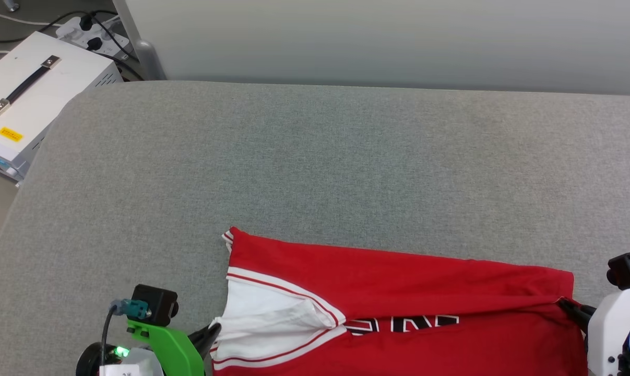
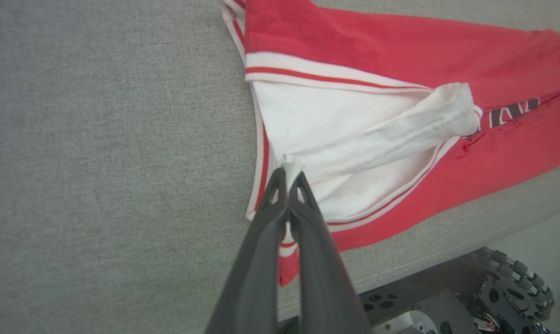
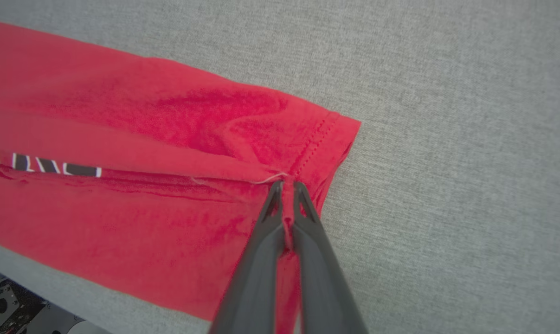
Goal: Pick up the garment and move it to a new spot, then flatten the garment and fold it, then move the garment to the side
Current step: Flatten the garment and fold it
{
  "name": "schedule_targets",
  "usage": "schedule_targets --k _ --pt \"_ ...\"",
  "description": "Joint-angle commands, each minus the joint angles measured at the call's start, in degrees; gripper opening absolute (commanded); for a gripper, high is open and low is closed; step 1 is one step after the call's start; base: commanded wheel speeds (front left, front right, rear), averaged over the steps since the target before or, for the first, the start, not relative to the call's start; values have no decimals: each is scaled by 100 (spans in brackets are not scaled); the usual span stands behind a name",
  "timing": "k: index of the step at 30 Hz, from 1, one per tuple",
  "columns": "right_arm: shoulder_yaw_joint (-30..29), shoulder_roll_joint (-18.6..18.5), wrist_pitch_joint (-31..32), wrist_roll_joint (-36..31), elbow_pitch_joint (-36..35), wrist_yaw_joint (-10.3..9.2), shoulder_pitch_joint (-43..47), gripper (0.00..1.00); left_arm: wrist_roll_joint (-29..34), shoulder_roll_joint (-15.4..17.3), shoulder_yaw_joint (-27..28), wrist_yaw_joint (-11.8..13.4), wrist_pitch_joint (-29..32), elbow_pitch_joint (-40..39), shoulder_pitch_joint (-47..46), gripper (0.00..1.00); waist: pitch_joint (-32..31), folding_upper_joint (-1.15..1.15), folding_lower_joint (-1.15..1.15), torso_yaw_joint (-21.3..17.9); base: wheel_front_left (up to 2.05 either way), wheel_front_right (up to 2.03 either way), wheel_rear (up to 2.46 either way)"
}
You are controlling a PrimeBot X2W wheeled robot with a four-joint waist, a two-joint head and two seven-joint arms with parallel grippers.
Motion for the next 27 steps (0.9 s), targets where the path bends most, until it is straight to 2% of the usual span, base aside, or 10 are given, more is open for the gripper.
schedule_targets --k 1,4,5,6,7,12,17,21,27 --pt "45 -58 -37 32 7 -4 84 0 27 -46 -46 -57 -58 79 54 0 19 68 0 8 0 0 0" --pt "141 -79 -63 105 66 -4 97 0 52 -135 -126 -135 -87 235 36 0 36 68 0 14 0 0 0" --pt "166 -95 -81 119 91 -4 96 45 51 -167 -155 -166 -87 292 32 0 37 68 0 17 0 0 0" --pt "184 -108 -94 124 116 -4 97 100 54 -189 -173 -184 -95 335 30 22 33 68 0 20 0 0 0" --pt "222 -116 -102 137 150 -4 103 100 60 -206 -203 -195 -84 397 34 100 25 68 0 21 0 0 0" --pt "324 -181 -220 340 54 -4 93 100 62 -259 -247 -299 -168 526 41 100 -70 68 0 21 0 0 0" --pt "27 -279 -166 538 -264 -4 115 100 104 -258 12 -288 -663 358 -1 100 -251 68 0 13 0 0 0" --pt "-403 -176 32 553 -623 -4 177 100 196 -289 342 -120 -1218 118 -55 100 -340 68 0 4 0 0 0" --pt "-1101 315 576 191 -1062 -4 366 100 378 -473 850 236 -2209 -18 -51 100 -372 68 0 -4 0 0 0"
